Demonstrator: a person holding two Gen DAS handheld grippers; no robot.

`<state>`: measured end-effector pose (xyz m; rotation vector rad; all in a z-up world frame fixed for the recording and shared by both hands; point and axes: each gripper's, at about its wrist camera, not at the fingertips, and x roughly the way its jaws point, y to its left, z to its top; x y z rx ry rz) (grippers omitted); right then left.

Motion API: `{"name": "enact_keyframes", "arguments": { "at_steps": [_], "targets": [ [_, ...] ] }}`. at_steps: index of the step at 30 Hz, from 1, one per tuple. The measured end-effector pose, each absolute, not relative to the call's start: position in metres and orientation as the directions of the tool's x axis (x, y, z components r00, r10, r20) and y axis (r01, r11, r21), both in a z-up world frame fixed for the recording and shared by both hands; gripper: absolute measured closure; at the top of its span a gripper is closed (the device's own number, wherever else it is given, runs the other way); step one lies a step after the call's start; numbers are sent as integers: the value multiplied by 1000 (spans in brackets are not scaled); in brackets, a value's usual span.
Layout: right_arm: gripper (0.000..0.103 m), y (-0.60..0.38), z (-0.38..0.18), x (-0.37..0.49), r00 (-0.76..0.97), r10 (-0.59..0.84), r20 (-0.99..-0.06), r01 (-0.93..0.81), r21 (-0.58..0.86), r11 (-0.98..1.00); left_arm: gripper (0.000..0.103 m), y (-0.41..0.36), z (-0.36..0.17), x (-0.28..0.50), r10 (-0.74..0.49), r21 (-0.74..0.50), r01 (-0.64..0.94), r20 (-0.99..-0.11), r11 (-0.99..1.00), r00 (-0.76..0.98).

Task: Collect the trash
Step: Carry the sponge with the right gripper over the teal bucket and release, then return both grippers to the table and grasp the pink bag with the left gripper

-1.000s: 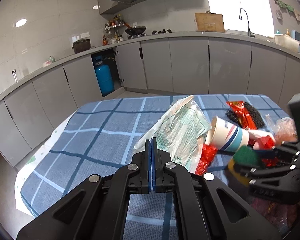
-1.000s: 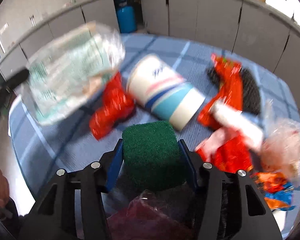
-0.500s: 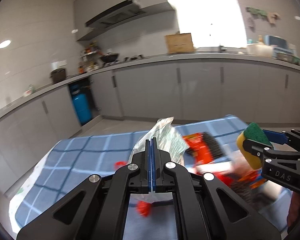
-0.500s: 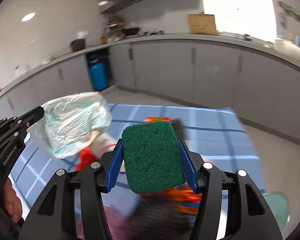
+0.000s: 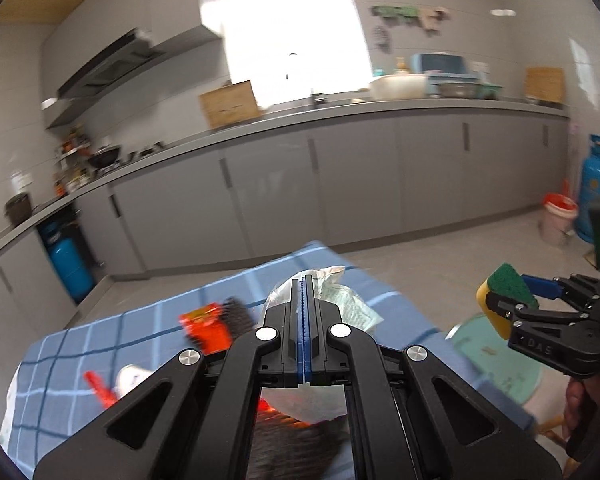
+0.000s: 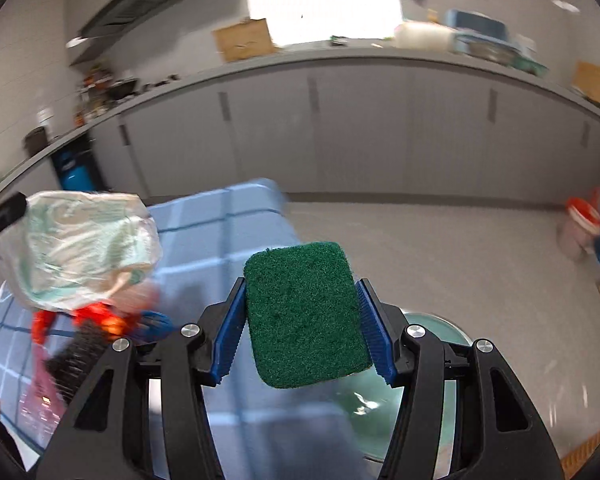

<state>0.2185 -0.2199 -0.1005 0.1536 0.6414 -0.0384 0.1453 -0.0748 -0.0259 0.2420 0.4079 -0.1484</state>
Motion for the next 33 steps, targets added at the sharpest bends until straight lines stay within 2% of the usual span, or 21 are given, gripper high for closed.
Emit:
{"name": "enact_keyframes", "arguments": {
  "at_steps": [13, 20, 26, 28, 29, 30, 33],
  "targets": [
    [47, -317, -156, 203, 738, -101, -667, 270, 155, 950, 102, -186, -51, 150, -258, 222, 385, -444, 896, 858],
    [47, -338, -188, 212, 704, -106, -703, 310, 170, 935, 102, -218, -84, 161, -287, 211, 444, -515, 871, 807],
    [43, -345, -208, 223, 692, -86, -717, 309, 187, 933, 101, -235, -114, 174, -334, 155, 514, -599, 843, 728],
    [25, -347, -211, 225, 694, -75, -716, 308, 201, 930, 88, -236, -120, 178, -333, 144, 517, -616, 844, 714],
    [22, -347, -212, 225, 697, -77, -713, 312, 205, 928, 64, -236, -122, 180, -334, 135, 517, -622, 845, 708],
    [20, -348, -212, 225, 698, -84, -711, 319, 204, 926, 46, -234, -123, 181, -332, 131, 511, -621, 849, 710],
    [17, -349, -212, 221, 696, -101, -711, 335, 197, 922, 44, -230, -122, 182, -315, 146, 496, -612, 856, 725]
  ]
}}
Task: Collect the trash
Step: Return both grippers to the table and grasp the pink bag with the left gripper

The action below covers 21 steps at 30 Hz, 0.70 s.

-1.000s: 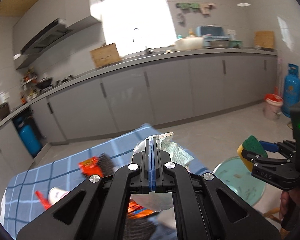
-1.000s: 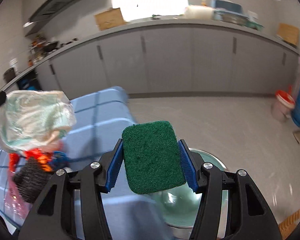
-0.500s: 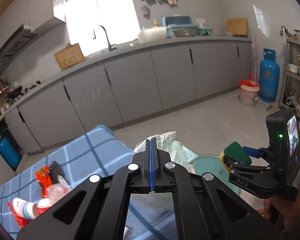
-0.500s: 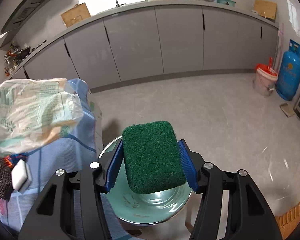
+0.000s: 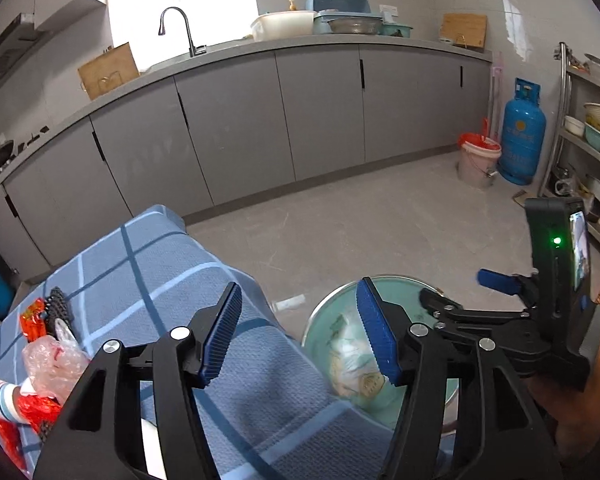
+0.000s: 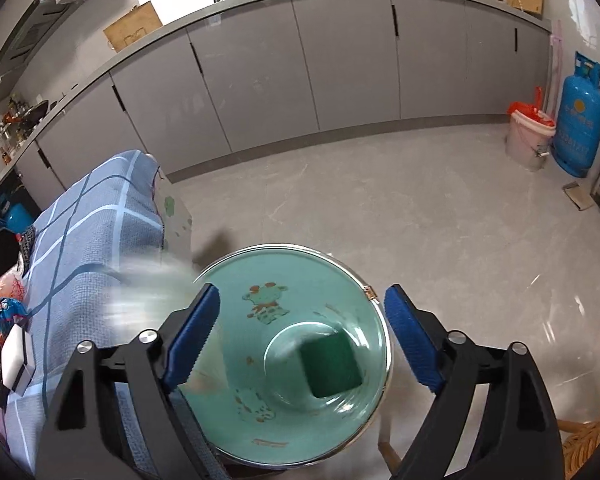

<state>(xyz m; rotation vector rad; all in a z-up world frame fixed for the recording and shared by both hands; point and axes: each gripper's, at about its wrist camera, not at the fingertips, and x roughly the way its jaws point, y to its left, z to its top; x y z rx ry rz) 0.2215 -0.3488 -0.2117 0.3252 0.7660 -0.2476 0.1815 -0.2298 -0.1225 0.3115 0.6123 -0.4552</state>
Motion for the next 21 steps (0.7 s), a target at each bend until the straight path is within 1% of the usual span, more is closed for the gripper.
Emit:
{"name": "enact_keyframes", "arguments": {
  "at_steps": [4, 6, 8, 10, 17, 21],
  "targets": [
    [15, -352, -209, 213, 691, -119, -713, 357, 194, 914, 41, -222, -116, 180, -287, 173, 469, -597, 866, 750],
    [14, -350, -206, 209, 691, -122, -712, 361, 194, 912, 33, -215, -112, 176, -256, 202, 441, -579, 875, 774],
    [13, -343, -203, 205, 694, -117, -710, 353, 194, 915, 32, -209, -108, 174, -227, 230, 416, -565, 880, 793],
    [13, -333, -199, 201, 699, -106, -707, 339, 198, 920, 28, -202, -105, 172, -199, 249, 393, -560, 885, 804],
    [13, -282, -182, 193, 728, -38, -685, 244, 206, 948, 28, -168, -88, 163, -125, 275, 317, -544, 908, 830],
    [13, -249, -170, 187, 746, 5, -666, 177, 204, 963, 22, -136, -72, 147, -81, 292, 267, -520, 919, 850]
  ]
}}
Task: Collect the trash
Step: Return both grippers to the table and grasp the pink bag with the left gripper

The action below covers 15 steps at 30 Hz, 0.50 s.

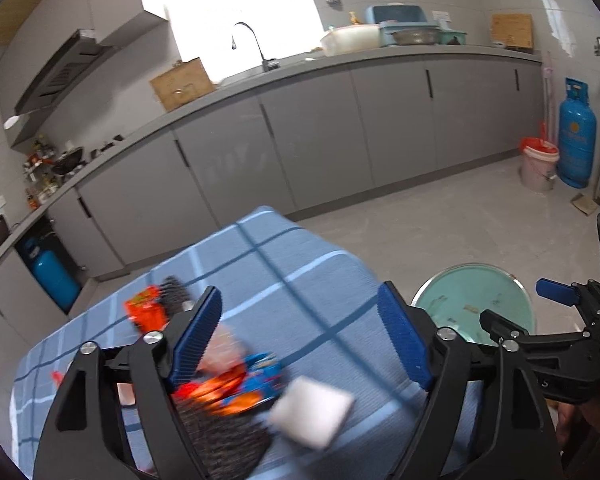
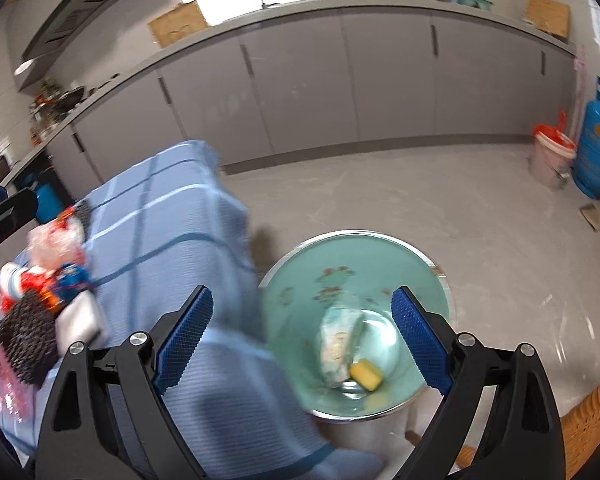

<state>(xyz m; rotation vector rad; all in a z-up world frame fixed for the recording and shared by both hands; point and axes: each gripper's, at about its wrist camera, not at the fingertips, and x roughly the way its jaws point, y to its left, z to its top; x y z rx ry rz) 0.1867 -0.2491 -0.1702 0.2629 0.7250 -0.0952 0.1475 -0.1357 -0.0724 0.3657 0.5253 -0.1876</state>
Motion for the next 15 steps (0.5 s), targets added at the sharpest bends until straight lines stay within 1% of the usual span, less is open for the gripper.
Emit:
{"name": "enact_keyframes", "arguments": {
  "at_steps": [4, 5, 6, 7, 11, 15],
  "targets": [
    [12, -217, -162, 182, 756, 49, -653, 117, 208, 971, 22, -98, -63, 130, -12, 329, 197, -489, 924, 872],
    [12, -211, -160, 181, 757, 60, -651, 104, 210, 972, 20, -84, -64, 125, 18, 341, 170, -485, 925, 874],
    [12, -203, -159, 180, 758, 70, -648, 89, 209, 974, 16, -70, -64, 121, 48, 349, 143, -485, 926, 873],
    [12, -197, -157, 179, 760, 74, -646, 82, 207, 975, 16, -56, -66, 117, 77, 355, 117, -488, 928, 870],
    [10, -168, -151, 173, 763, 112, -637, 27, 204, 979, 16, -5, -76, 104, 167, 357, 37, -522, 933, 836],
    [8, -135, -147, 167, 756, 149, -638, -34, 188, 981, 15, 35, -94, 88, 212, 339, -7, -575, 941, 790]
  ]
}}
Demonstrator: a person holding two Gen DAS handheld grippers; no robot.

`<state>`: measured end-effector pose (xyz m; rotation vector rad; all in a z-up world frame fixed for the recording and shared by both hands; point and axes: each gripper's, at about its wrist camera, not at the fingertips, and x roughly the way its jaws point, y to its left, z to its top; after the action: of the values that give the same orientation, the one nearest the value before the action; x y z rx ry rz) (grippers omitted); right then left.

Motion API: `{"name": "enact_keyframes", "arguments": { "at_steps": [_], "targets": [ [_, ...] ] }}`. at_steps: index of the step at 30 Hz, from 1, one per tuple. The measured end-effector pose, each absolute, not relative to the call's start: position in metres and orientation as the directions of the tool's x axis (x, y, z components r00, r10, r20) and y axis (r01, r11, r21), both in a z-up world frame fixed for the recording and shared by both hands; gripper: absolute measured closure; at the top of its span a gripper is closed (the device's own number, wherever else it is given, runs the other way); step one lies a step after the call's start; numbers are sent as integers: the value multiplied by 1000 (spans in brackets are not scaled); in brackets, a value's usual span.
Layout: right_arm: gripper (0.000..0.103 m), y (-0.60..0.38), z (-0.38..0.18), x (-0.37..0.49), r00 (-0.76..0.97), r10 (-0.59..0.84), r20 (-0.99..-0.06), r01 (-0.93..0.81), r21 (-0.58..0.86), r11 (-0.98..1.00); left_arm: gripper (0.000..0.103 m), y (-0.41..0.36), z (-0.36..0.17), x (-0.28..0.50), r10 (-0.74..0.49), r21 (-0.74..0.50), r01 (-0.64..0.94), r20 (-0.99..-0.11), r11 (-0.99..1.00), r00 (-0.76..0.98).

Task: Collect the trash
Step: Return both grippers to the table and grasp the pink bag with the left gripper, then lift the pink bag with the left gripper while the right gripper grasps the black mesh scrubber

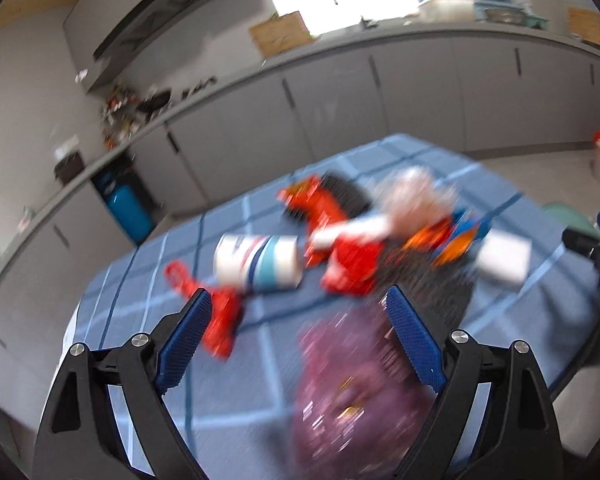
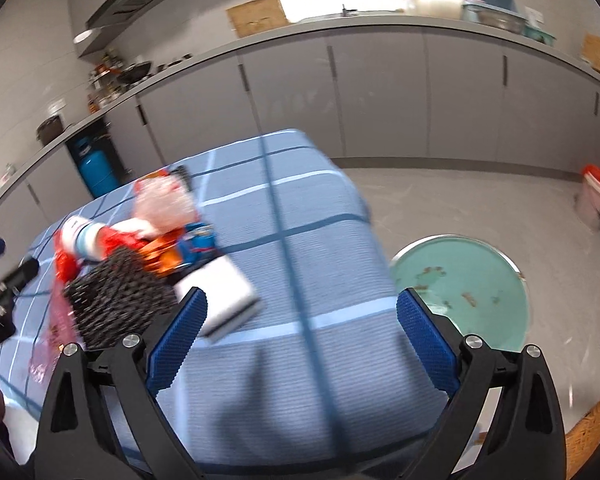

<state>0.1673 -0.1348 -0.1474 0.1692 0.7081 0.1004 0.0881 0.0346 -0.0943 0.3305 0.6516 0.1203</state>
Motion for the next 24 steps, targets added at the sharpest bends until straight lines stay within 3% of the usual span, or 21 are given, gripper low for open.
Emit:
{"name": "enact_keyframes", "arguments": {
  "at_steps": [15, 16, 18, 19, 21, 24],
  "targets": [
    [7, -68, -158, 157, 725, 144, -674, -115, 88, 989, 18, 74, -163, 91, 140, 205, 20, -731, 978, 668],
    [7, -67, -158, 158, 724, 144, -675, -116, 86, 989, 21, 75, -165, 91, 140, 206, 22, -735, 978, 664],
    [7, -64, -158, 160, 721, 144, -678, -122, 81, 989, 45, 75, -169, 91, 116, 188, 41, -749, 981, 653],
    [7, -64, -159, 160, 721, 143, -678, -123, 78, 989, 52, 75, -171, 92, 110, 183, 47, -755, 982, 647],
    [7, -63, -159, 161, 719, 141, -681, -124, 74, 989, 85, 71, -173, 91, 78, 166, 78, -763, 983, 642],
    [7, -61, -161, 163, 715, 140, -685, -124, 73, 990, 96, 65, -171, 88, 65, 173, 104, -759, 979, 648]
  ]
}}
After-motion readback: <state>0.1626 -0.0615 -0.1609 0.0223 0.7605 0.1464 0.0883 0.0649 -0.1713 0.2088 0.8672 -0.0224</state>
